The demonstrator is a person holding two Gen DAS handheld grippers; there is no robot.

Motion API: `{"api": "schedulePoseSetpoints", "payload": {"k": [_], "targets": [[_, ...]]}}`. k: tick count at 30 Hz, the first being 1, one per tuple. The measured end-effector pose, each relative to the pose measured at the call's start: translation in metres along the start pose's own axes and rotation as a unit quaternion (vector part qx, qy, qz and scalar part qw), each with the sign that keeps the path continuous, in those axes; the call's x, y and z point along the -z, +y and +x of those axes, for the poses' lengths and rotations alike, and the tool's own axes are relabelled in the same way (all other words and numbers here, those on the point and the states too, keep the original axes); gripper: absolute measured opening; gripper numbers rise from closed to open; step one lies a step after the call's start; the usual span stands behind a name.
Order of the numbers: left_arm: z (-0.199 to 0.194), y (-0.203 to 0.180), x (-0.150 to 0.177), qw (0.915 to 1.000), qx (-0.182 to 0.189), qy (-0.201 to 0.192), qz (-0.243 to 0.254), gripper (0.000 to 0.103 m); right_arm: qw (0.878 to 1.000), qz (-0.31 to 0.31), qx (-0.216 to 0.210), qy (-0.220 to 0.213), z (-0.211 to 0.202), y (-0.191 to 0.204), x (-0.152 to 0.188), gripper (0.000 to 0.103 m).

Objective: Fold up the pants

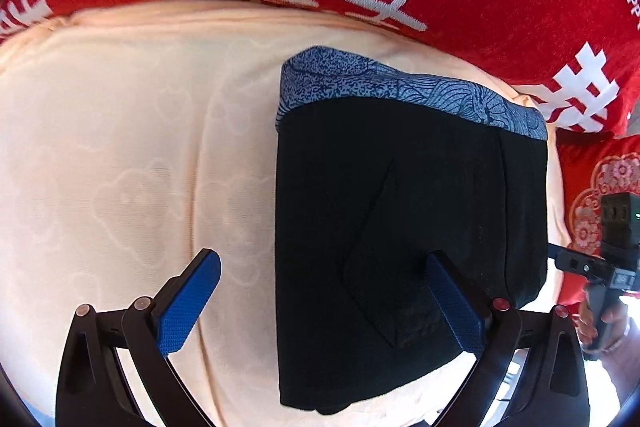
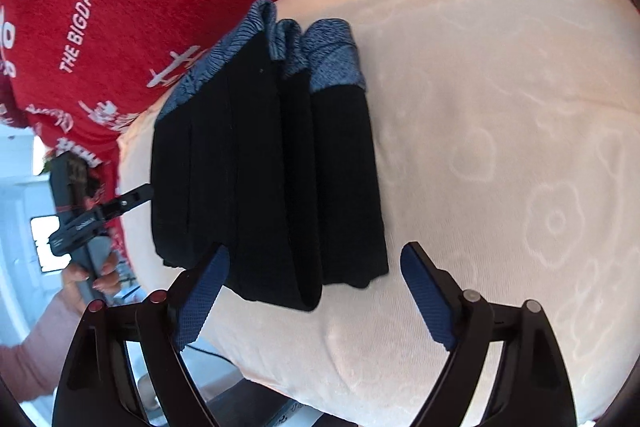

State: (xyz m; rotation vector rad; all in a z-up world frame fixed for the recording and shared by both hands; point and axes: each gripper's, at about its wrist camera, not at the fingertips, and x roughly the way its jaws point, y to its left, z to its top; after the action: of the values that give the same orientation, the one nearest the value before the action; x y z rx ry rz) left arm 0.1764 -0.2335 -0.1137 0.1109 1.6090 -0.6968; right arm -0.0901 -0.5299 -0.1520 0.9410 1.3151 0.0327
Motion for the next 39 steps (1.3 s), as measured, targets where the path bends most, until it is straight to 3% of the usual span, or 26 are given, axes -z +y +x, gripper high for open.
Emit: {"api": "schedulePoseSetpoints", "payload": {"k": [5, 10, 16, 19, 20, 21, 23, 26, 33, 39], "targets": [[0.016, 0.012, -0.010, 0.9981, 0.056, 0.006, -0.027, 0.102, 0.999, 0.010, -0.042, 0.002, 0.010, -0.012, -0.018, 0.090], [0.030, 0.014, -0.017, 0.9958, 0.089, 0.004, -0.020, 0.102, 0.996, 0.007, -0.089, 0.012, 0.028, -0.020, -0.038, 0.090], [0.040, 0.012, -0.019, 0.9947, 0.102, -0.002, -0.014, 0.103, 0.991, -0.018, -0.127, 0.025, 0.050, -0.015, -0.055, 0.090], [0.042, 0.010, -0.021, 0.9955, 0.093, -0.007, -0.012, 0.103, 0.990, 0.006, -0.139, 0.022, 0.052, -0.019, -0.060, 0.090], [0.041, 0.007, -0.020, 0.9960, 0.088, -0.009, -0.014, 0.103, 0.990, 0.017, -0.140, 0.021, 0.051, -0.021, -0.061, 0.088], [0.040, 0.004, -0.019, 0.9961, 0.087, -0.014, -0.011, 0.094, 0.991, 0.024, -0.131, 0.021, 0.050, -0.023, -0.060, 0.085], [0.030, -0.003, -0.016, 0.9954, 0.091, -0.030, 0.001, 0.081, 0.993, 0.022, -0.117, 0.021, 0.048, -0.022, -0.058, 0.065], [0.016, -0.013, -0.011, 0.9956, 0.080, -0.045, 0.020, 0.065, 0.992, 0.027, -0.123, 0.018, 0.042, -0.021, -0.056, 0.050], [-0.022, -0.025, 0.005, 0.9937, 0.082, -0.067, 0.037, 0.060, 0.987, 0.034, -0.158, 0.004, 0.020, -0.003, -0.045, 0.043], [-0.058, -0.023, 0.042, 0.9946, 0.061, -0.078, 0.032, 0.060, 0.982, 0.032, -0.187, 0.002, -0.001, 0.021, -0.012, 0.043]]}}
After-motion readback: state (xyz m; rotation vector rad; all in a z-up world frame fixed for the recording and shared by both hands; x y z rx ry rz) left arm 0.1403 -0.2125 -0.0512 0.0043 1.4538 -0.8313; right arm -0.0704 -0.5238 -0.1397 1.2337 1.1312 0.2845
